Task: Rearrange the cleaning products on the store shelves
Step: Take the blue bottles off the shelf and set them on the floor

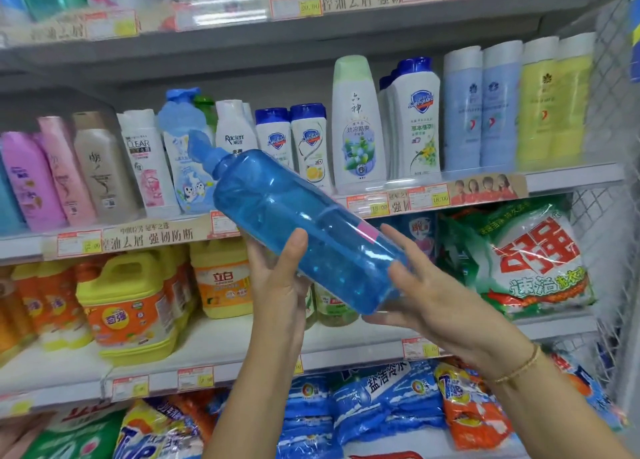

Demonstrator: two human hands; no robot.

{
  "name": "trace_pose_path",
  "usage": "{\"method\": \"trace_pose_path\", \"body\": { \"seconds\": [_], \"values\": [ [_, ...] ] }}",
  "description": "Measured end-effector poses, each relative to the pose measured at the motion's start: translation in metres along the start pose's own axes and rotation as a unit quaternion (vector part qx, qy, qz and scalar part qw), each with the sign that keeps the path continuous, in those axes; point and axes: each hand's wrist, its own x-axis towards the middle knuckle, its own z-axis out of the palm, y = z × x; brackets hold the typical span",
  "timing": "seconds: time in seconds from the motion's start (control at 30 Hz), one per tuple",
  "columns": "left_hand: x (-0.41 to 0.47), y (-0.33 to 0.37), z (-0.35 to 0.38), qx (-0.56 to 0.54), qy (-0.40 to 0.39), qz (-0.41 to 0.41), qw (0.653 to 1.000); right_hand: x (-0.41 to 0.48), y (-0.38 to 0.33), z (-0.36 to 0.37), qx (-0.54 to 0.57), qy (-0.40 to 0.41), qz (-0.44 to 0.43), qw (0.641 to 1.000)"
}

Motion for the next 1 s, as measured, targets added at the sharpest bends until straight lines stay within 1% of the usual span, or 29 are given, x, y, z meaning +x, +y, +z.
{"method": "trace_pose_path", "body": {
  "seconds": [0.07,0.13,0.17,0.23,0.27,0.3,0.37,0.4,0.43,0.47,0.53,0.57,0.6,0.67,0.77,0.83,0.87,0.93,1.0],
  "values": [
    [0.002,-0.003,0.002,0.002,0.02,0.024,1.0,0.001,0.01,0.002,-0.141,0.004,-0.056,0.988],
    [0.001,-0.005,0.004,0.012,0.035,0.045,0.998,0.005,0.02,0.004,-0.253,0.066,-0.107,0.959],
    [0.0,-0.006,0.004,0.018,0.042,0.05,0.998,0.007,0.024,0.004,-0.303,0.104,-0.144,0.936],
    [-0.002,-0.007,0.004,0.028,0.05,0.049,0.997,0.013,0.03,0.007,-0.41,0.158,-0.232,0.868],
    [-0.002,-0.008,0.004,0.033,0.045,0.042,0.998,0.016,0.033,0.008,-0.447,0.175,-0.275,0.833],
    [-0.002,-0.007,0.003,0.036,0.035,0.032,0.998,0.018,0.036,0.008,-0.466,0.187,-0.304,0.809],
    [0.002,-0.005,-0.001,0.03,0.004,0.013,0.999,0.02,0.037,0.007,-0.476,0.204,-0.331,0.789],
    [0.004,-0.003,-0.003,0.023,-0.012,0.005,1.0,0.021,0.035,0.004,-0.472,0.207,-0.338,0.787],
    [0.008,-0.001,-0.007,0.013,-0.029,-0.003,0.999,0.021,0.032,0.002,-0.458,0.204,-0.337,0.797],
    [0.011,0.001,-0.011,0.003,-0.046,-0.013,0.999,0.02,0.029,-0.001,-0.425,0.195,-0.325,0.822],
    [0.017,0.005,-0.018,-0.006,-0.075,-0.033,0.997,0.02,0.022,-0.005,-0.304,0.155,-0.283,0.896],
    [0.018,0.006,-0.02,-0.004,-0.079,-0.045,0.996,0.021,0.021,-0.007,-0.239,0.129,-0.263,0.926],
    [0.018,0.007,-0.021,0.0,-0.079,-0.054,0.995,0.021,0.02,-0.011,-0.185,0.107,-0.247,0.945],
    [0.017,0.01,-0.022,0.011,-0.093,-0.064,0.994,0.023,0.021,-0.018,-0.101,0.078,-0.2,0.972],
    [0.017,0.017,-0.017,0.025,-0.151,-0.067,0.986,0.025,0.028,-0.019,0.016,0.033,-0.105,0.994],
    [0.02,0.02,-0.014,0.044,-0.192,-0.082,0.977,0.026,0.037,-0.018,0.107,0.018,-0.035,0.994],
    [0.021,0.021,-0.013,0.053,-0.2,-0.096,0.974,0.027,0.04,-0.018,0.142,0.016,-0.005,0.99],
    [0.023,0.02,-0.016,0.055,-0.202,-0.126,0.97,0.028,0.042,-0.02,0.167,0.019,0.03,0.985],
    [0.02,0.016,-0.019,0.037,-0.193,-0.147,0.97,0.027,0.037,-0.023,0.142,0.025,0.043,0.989]
  ]
}}
